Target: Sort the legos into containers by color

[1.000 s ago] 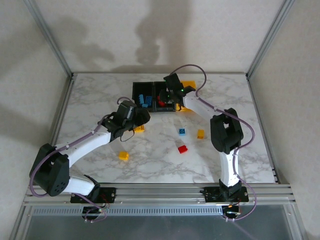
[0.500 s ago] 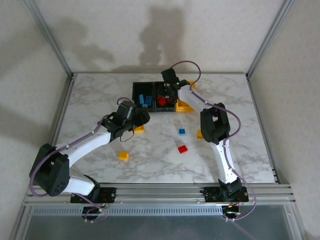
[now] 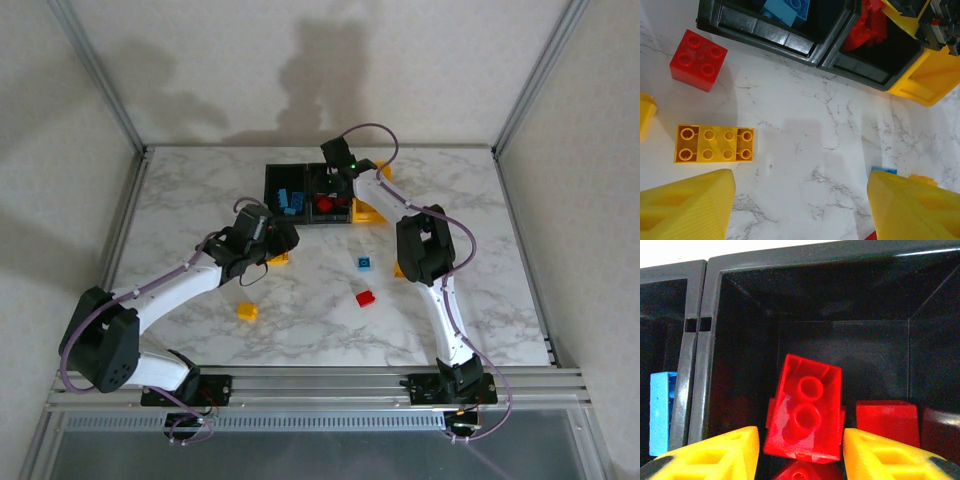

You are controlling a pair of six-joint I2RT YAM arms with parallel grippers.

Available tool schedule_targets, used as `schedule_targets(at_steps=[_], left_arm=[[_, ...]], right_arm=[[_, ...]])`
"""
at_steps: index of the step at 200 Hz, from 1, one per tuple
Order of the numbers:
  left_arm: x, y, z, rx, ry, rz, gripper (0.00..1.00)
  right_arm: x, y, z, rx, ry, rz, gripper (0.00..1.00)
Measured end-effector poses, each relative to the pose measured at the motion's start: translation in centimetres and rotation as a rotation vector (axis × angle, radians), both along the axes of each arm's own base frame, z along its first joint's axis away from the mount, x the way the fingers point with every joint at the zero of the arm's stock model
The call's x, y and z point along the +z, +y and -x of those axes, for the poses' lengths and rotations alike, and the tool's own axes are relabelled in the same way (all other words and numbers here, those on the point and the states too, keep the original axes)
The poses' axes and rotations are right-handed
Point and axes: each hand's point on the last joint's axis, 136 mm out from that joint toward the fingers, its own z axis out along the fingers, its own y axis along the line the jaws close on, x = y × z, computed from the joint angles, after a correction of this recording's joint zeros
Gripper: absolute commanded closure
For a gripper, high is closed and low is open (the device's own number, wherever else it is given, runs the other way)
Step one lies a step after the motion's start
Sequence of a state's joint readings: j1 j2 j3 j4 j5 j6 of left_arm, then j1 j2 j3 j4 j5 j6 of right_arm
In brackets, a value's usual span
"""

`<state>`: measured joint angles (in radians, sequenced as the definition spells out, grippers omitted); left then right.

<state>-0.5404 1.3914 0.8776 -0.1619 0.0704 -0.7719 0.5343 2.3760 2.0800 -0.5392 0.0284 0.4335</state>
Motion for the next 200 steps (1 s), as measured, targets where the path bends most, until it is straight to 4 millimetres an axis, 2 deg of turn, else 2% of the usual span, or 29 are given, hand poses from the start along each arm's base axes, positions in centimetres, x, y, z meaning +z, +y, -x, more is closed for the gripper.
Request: schedule_targets(at_steps=[46,66,87,110,123,144,171,200], left_arm=[[0.0,0.0,0.0,0.000,0.000,0.001,0.30],[0.3,0.0,0.0,-0.001,-0.006,0.005,0.29],[1.2,-0.1,0.2,-0.009,-0.025,0.023,0.29],[2.3,-0.6,0.5,-0.032,-0.045,0.047,0.29],[2.7,-1.1,0.9,-0.059,-0.048,0.059,0.29],[2.8,-2.3,1.9,-0.116,-0.040,0.077,0.29],[2.8,-3.7,3.5,-0.198,-0.022,0.089,0.28],[2.4,-4.1,5.4,-0.256,-0.002,0.084,0.29]], right_arm=[[0.1,0.0,0.0,0.001,-0.004,-0.003,0.51],[1.0,-0.3,0.7,0.003,-0.013,-0.011,0.51],[3.8,-1.0,2.0,0.006,-0.043,-0.026,0.51],[8.4,-1.9,3.9,0.012,-0.113,-0.065,0.49],[11.0,-2.5,5.4,0.021,-0.157,-0.087,0.46],[13.5,-3.8,8.4,0.035,-0.201,-0.103,0.44],[13.5,-6.2,12.5,0.040,-0.196,-0.093,0.42],[10.7,-9.0,17.0,0.034,-0.123,-0.057,0.38]])
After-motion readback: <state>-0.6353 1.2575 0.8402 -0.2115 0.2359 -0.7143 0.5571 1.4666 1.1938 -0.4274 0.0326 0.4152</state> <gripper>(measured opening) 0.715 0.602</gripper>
